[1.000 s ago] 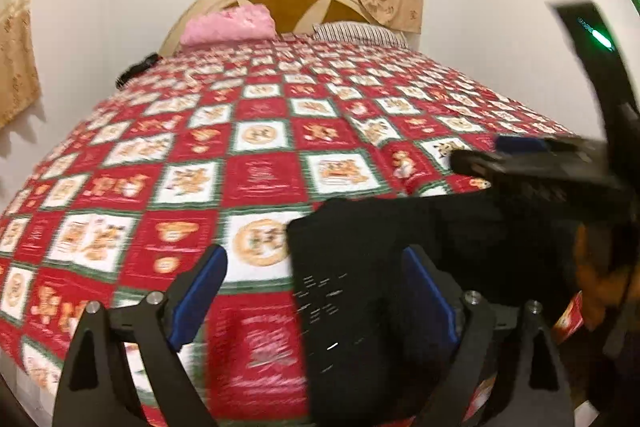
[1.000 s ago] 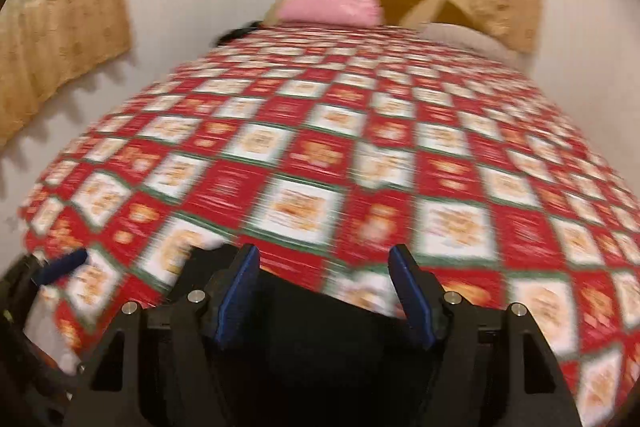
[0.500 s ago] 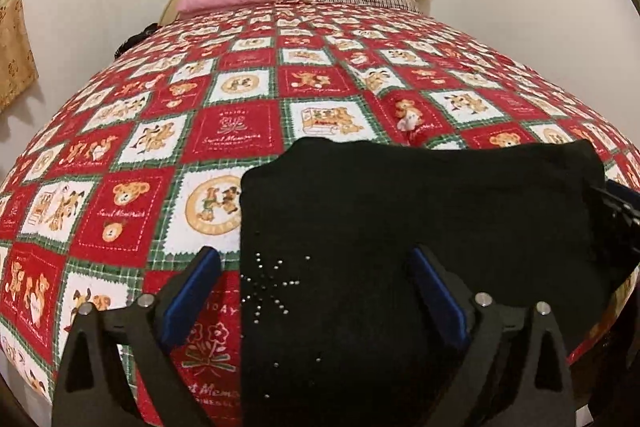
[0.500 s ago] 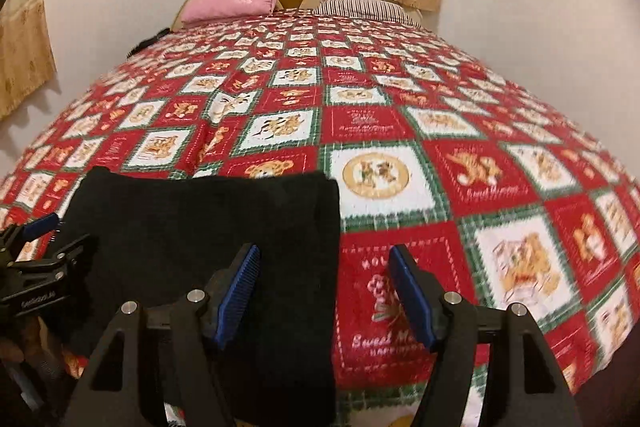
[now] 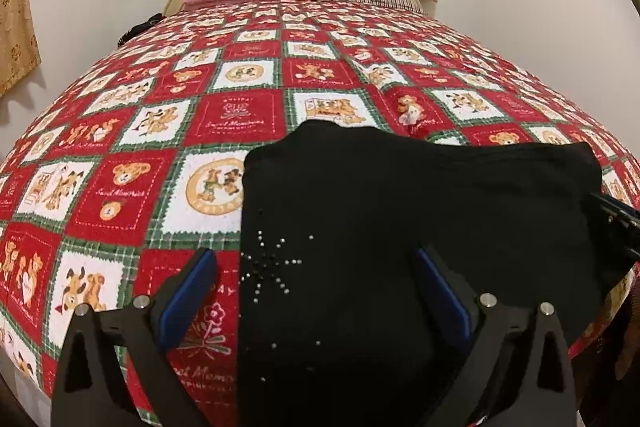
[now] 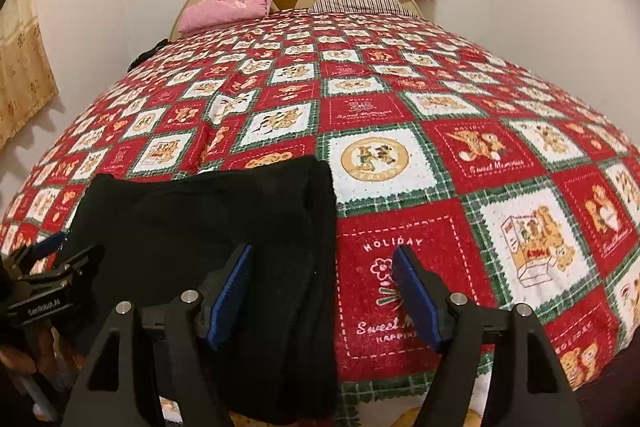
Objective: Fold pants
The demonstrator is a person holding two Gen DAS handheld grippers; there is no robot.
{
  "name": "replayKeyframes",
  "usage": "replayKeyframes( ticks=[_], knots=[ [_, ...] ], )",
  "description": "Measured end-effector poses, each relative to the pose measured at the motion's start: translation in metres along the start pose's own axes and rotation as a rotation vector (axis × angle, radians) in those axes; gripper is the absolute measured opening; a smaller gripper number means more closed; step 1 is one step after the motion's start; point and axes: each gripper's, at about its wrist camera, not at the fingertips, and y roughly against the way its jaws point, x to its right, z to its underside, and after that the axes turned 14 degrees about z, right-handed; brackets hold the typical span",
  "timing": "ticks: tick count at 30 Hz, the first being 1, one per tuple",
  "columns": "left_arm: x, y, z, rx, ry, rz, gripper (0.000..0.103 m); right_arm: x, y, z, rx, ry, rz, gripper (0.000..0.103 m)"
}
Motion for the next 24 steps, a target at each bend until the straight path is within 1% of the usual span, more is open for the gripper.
replayKeyframes(
  ticks=[3, 6, 8, 10, 11, 13, 14, 17, 18, 19, 20, 21, 24],
  knots=[
    [0.001, 0.000, 0.000, -0.001, 0.002, -0.002, 0.101, 0.004, -0.001, 0.002, 0.000, -0.023, -0.011, 0.076],
    [0.000, 0.001, 0.000, -0.009, 0.007, 0.005, 0.101, 0.002, 0.001, 0.002, 0.008, -0.012, -0.006, 0.077],
    [0.000, 0.004, -0.001, -0.020, 0.006, 0.017, 0.100, 0.004, 0.003, 0.001, 0.012, -0.014, -0.017, 0.077],
    [0.001, 0.011, -0.003, -0.033, -0.017, 0.038, 0.100, 0.010, 0.012, 0.000, 0.045, -0.026, -0.029, 0.077],
    [0.002, 0.017, -0.003, -0.031, -0.034, 0.045, 0.100, 0.015, 0.021, -0.001, 0.080, -0.030, -0.032, 0.077],
    [0.003, 0.028, -0.005, -0.001, -0.069, 0.048, 0.100, 0.028, 0.039, -0.001, 0.143, -0.028, -0.032, 0.077],
    [0.004, 0.032, -0.006, 0.011, -0.081, 0.047, 0.100, 0.033, 0.044, -0.001, 0.155, -0.028, -0.031, 0.077],
    [0.002, 0.042, -0.015, 0.044, -0.099, 0.045, 0.100, 0.049, 0.054, 0.004, 0.151, -0.034, -0.042, 0.076],
    [0.000, 0.045, -0.019, 0.051, -0.096, 0.053, 0.100, 0.051, 0.055, 0.007, 0.141, -0.038, -0.055, 0.068],
    [-0.002, 0.047, -0.022, 0.054, -0.096, 0.061, 0.100, 0.052, 0.057, 0.012, 0.124, -0.040, -0.082, 0.053],
    [-0.004, 0.049, -0.026, 0.056, -0.098, 0.070, 0.100, 0.052, 0.057, 0.015, 0.112, -0.038, -0.101, 0.048],
    [-0.007, 0.050, -0.030, 0.057, -0.100, 0.072, 0.100, 0.049, 0.060, 0.020, 0.097, -0.033, -0.146, 0.046],
    [-0.022, 0.053, -0.041, 0.065, -0.107, 0.055, 0.100, 0.032, 0.074, 0.030, 0.092, 0.007, -0.266, 0.046]
  ],
)
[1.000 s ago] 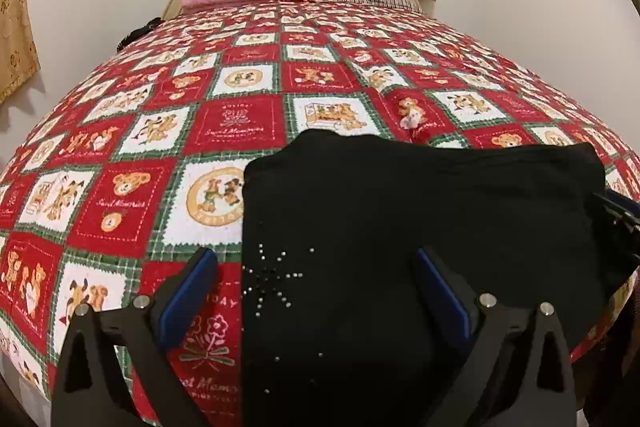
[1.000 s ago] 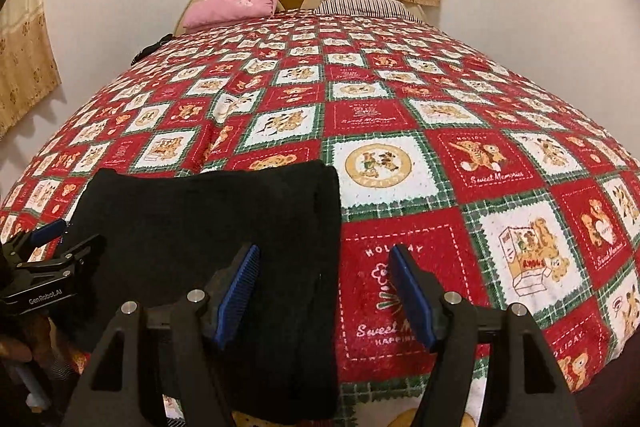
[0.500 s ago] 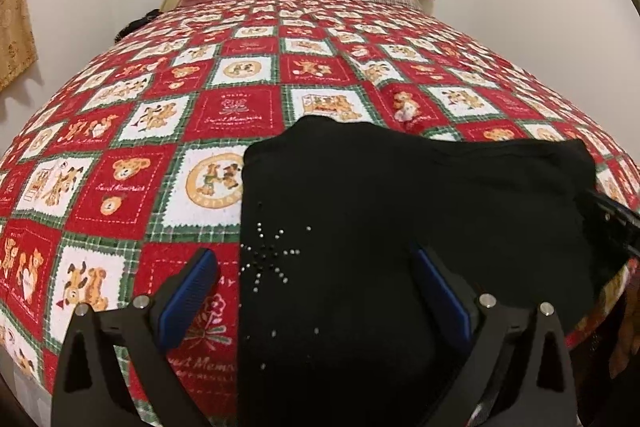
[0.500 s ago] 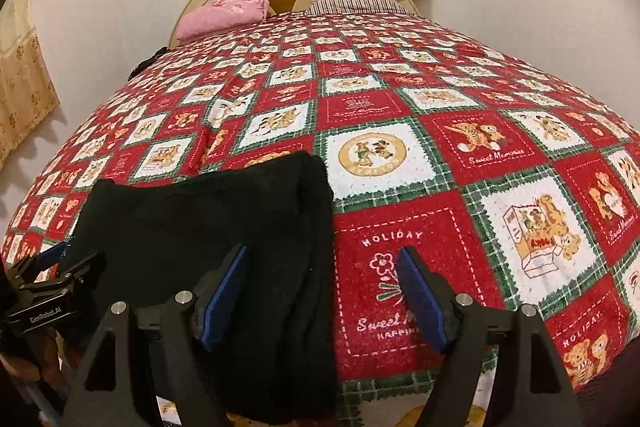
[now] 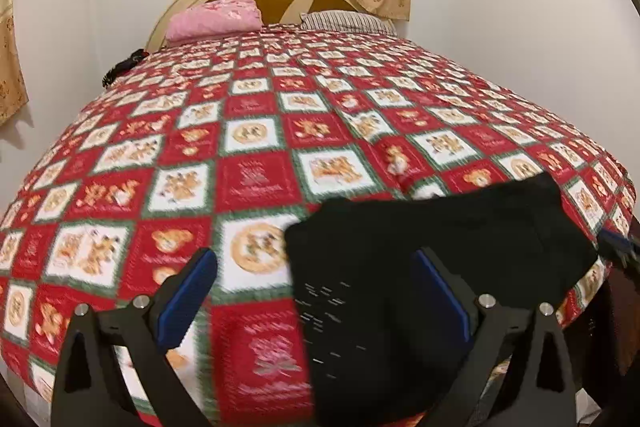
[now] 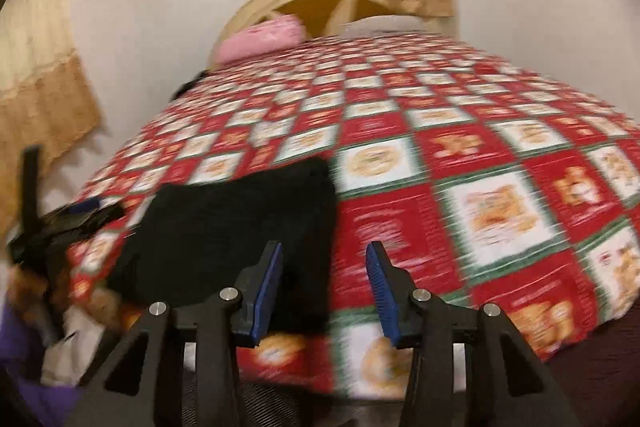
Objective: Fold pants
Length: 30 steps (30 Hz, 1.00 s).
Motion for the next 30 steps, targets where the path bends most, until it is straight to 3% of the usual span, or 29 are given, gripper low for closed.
replayKeyframes(
  ticks=[4, 8, 13, 21, 26, 30],
  knots=[
    [-0.031, 0.004, -0.008, -0.010, 0.035, -0.066, 0.100, -0.039, -0.001, 0.007, -0.033, 0.018, -0.183, 0.046],
    [-0.057, 0.014, -0.005, -0.011, 0.087, -0.100, 0.100, -0.090, -0.019, 0.017, -0.136, 0.027, -0.402, 0.046],
    [-0.076, 0.025, 0.011, -0.005, 0.123, -0.116, 0.100, -0.141, -0.037, 0.027, -0.189, 0.093, -0.516, 0.046],
    [-0.085, 0.024, 0.018, -0.007, 0.128, -0.112, 0.100, -0.158, -0.070, 0.033, -0.294, 0.120, -0.492, 0.046],
    [-0.084, 0.018, 0.014, -0.021, 0.111, -0.102, 0.100, -0.148, -0.056, 0.015, -0.200, 0.124, -0.488, 0.046],
    [-0.080, 0.004, 0.006, -0.033, 0.098, -0.029, 0.100, -0.159, -0.062, 0.003, -0.172, 0.160, -0.479, 0.046]
  ],
)
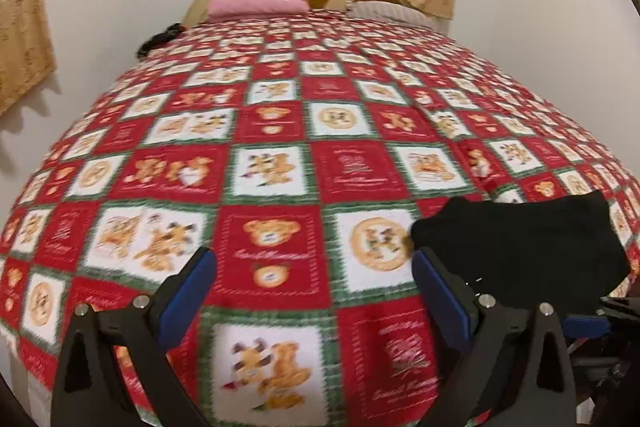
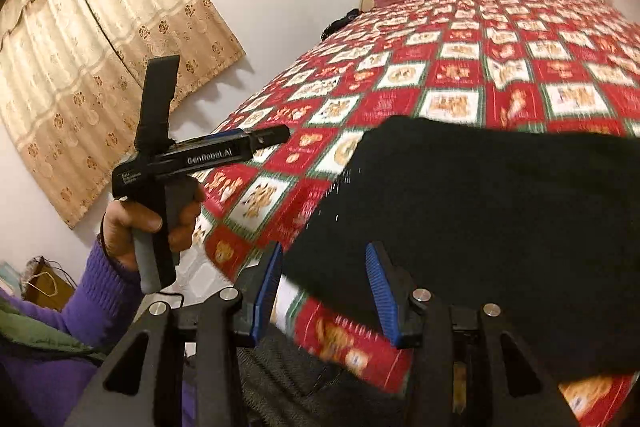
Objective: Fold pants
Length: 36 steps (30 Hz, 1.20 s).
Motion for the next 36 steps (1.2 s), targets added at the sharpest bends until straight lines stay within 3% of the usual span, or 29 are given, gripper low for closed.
replayKeyframes(
  ticks=[2, 3, 6, 12, 14, 16, 17, 19, 24, 26, 29, 33, 36],
  knots=[
    [0.001, -0.009, -0.003, -0.012, 0.013, 0.056, 0.100, -0.005, -0.007, -0.002, 0.003, 0.031, 0.021, 0.046],
    [0.000, -0.017, -0.005, -0.029, 0.029, 0.121, 0.099, -0.006, -0.011, -0.003, 0.007, 0.046, 0.048, 0.046],
    [0.005, -0.034, -0.008, -0.063, 0.053, 0.262, 0.085, 0.000, -0.014, 0.000, 0.007, 0.051, 0.098, 0.046],
    [0.006, -0.070, -0.013, -0.129, 0.122, 0.408, 0.083, 0.029, -0.001, 0.012, 0.037, 0.052, 0.239, 0.046],
    [0.005, -0.081, -0.012, -0.170, 0.174, 0.487, 0.077, 0.040, -0.003, 0.014, 0.022, 0.026, 0.236, 0.046],
    [0.009, -0.082, -0.014, -0.171, 0.165, 0.507, 0.075, 0.046, -0.003, 0.016, 0.022, 0.001, 0.210, 0.045],
    [0.010, -0.083, -0.015, -0.177, 0.161, 0.524, 0.062, 0.046, -0.004, 0.015, 0.024, 0.001, 0.209, 0.045],
    [0.011, -0.090, -0.016, -0.223, 0.199, 0.601, 0.049, 0.044, -0.003, 0.012, 0.035, 0.006, 0.189, 0.045],
    [0.008, -0.096, -0.019, -0.241, 0.247, 0.636, 0.039, 0.037, -0.013, 0.008, 0.030, -0.012, 0.127, 0.045],
    [0.005, -0.096, -0.020, -0.234, 0.265, 0.638, 0.024, 0.036, -0.019, 0.011, 0.022, -0.011, 0.127, 0.045],
    [-0.002, -0.098, -0.021, -0.206, 0.302, 0.641, 0.012, 0.033, -0.021, 0.013, 0.024, 0.021, 0.146, 0.045],
    [0.013, -0.095, -0.021, -0.165, 0.185, 0.513, 0.009, 0.035, -0.022, 0.015, 0.025, 0.025, 0.149, 0.045],
    [0.010, -0.093, -0.022, -0.131, 0.189, 0.435, 0.009, 0.036, -0.022, 0.016, 0.027, 0.023, 0.149, 0.045]
  ],
)
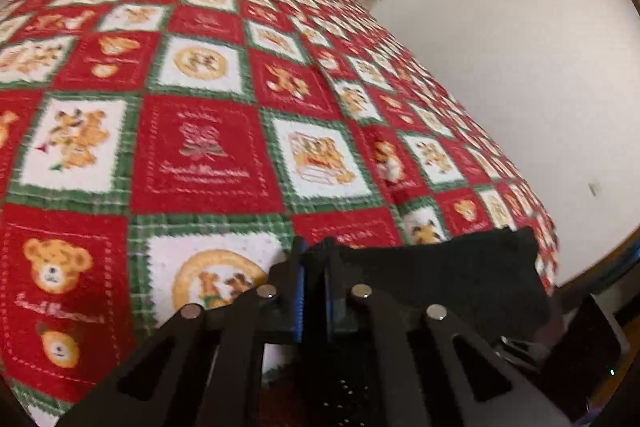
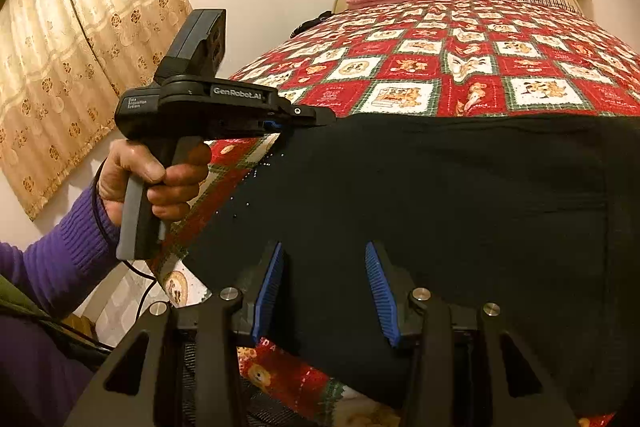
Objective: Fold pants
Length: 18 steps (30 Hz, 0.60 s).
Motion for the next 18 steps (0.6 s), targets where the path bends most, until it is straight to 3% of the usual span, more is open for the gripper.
replayKeyframes(
  ticks=[3, 7, 10, 12, 14, 16, 18],
  knots=[
    [-0.008, -0.006, 0.002, -0.013, 0.002, -0.053, 0.009, 0.000, 0.000, 0.000, 0.003, 0.000, 0.001, 0.045],
    [0.004, -0.002, 0.008, -0.019, -0.104, -0.088, 0.013, -0.001, -0.001, 0.001, 0.003, 0.005, 0.005, 0.045],
    [0.015, 0.009, 0.009, -0.018, -0.162, -0.140, 0.024, -0.002, 0.000, 0.001, 0.006, 0.008, 0.007, 0.045],
    [0.023, 0.021, 0.006, 0.012, -0.198, -0.197, 0.038, -0.002, 0.001, 0.000, 0.004, 0.008, 0.003, 0.045],
    [0.029, 0.031, 0.002, 0.058, -0.229, -0.258, 0.061, 0.000, 0.004, -0.002, -0.001, -0.002, -0.011, 0.045],
    [0.038, 0.037, -0.003, 0.102, -0.262, -0.294, 0.062, 0.005, 0.012, -0.005, 0.006, -0.030, -0.034, 0.045],
    [0.047, 0.035, -0.007, 0.112, -0.279, -0.280, 0.062, 0.010, 0.025, -0.010, 0.042, -0.048, -0.016, 0.045]
  ],
)
